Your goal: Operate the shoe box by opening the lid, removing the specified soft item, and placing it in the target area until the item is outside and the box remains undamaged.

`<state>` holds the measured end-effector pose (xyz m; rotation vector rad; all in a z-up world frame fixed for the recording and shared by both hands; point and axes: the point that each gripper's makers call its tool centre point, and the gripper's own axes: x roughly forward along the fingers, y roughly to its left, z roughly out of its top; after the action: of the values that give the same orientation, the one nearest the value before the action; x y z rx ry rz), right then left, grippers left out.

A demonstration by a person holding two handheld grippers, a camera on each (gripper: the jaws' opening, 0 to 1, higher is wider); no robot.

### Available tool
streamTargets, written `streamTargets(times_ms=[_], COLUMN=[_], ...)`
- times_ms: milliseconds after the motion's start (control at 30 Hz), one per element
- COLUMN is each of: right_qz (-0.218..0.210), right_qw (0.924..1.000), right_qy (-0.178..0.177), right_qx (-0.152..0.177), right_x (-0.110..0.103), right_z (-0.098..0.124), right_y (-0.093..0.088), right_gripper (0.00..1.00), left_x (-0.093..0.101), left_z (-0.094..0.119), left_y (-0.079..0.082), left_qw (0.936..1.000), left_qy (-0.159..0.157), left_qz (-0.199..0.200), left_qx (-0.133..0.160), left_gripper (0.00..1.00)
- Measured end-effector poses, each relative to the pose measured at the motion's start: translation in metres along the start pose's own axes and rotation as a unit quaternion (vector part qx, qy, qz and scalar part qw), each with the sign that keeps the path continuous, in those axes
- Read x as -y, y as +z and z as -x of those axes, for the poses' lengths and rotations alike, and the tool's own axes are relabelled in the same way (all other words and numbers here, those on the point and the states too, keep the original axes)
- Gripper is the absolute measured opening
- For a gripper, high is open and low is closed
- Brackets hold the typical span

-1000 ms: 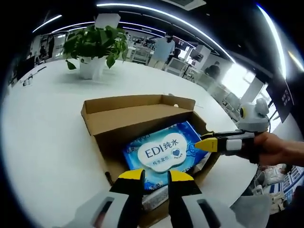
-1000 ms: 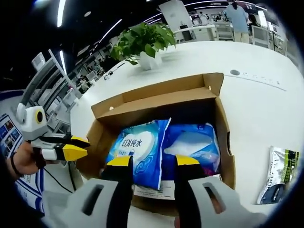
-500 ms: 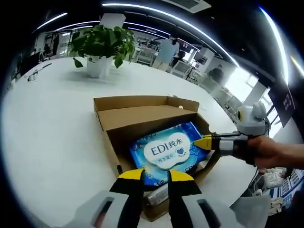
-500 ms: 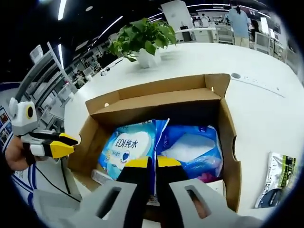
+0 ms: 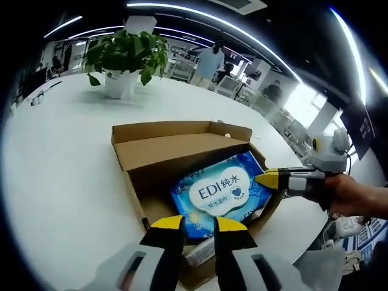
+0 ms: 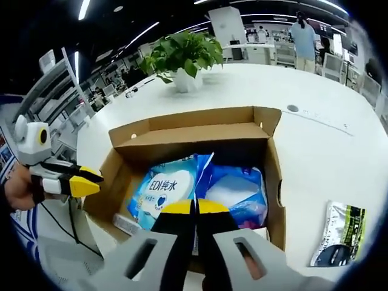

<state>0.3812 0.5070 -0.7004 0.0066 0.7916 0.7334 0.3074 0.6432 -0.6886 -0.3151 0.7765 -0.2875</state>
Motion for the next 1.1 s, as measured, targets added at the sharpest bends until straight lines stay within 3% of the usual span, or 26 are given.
streamTargets(times_ms=[233,533,1100], right_qz=[0.002,-0.017,-0.05], right_qw=[1.0,0.9995,0.9983], right_qy=[-0.003,-0.019,-0.013], right_qx=[0.005,0.021,0.027], right_x=[0.004,0.026,0.033], right_z=[0.009,0.027,0.029], right_y=[0.002,0.006,-0.001], right_gripper=[0.0,0.0,0.0], left_x=[0.006,0.008,0.014], left_z=[-0.009,-0.02,-0.056], left_y=[0.004,0.0,-0.009], left_qw=[1.0,0.9996,0.9972], left_qy=[-0.006,-0.013,-0.03], left_qz=[-0.005,-0.008,-0.004], left_qx=[-0.005,-0.024,-0.069], left_gripper=[0.19,0.2,0.23])
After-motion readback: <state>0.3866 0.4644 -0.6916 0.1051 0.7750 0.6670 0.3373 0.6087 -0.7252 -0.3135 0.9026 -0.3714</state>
